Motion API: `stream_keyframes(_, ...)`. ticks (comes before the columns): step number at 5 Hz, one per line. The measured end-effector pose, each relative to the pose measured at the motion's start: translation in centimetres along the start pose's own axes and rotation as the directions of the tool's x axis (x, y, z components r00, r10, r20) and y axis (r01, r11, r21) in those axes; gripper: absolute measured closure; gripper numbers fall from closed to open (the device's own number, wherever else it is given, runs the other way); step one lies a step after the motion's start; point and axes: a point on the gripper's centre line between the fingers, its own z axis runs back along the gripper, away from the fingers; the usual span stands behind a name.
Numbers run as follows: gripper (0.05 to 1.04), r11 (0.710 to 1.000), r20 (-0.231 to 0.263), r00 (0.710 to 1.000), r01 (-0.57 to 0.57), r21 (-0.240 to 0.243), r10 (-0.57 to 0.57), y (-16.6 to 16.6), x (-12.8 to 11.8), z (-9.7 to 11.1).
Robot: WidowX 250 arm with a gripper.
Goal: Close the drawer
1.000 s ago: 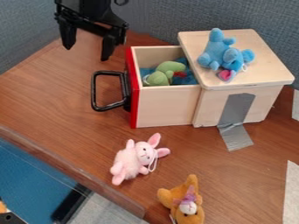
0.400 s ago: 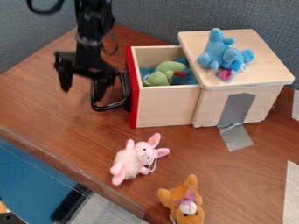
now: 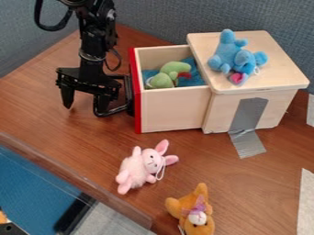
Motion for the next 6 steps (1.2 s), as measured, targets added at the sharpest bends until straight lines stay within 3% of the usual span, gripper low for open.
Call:
stream_keyframes(2,0.696,0.999,-0.021,1.0,-0.007,-0.041,0.006,-1.8,-1.8,1.1)
stream_keyframes(4,0.726,0.997,-0.042,0.998,-0.054,-0.05,0.052,-3.3,-2.4,2.1)
stream_keyframes(6,0.726,0.997,-0.019,0.998,-0.062,-0.054,0.061,-6.4,-2.1,2.8)
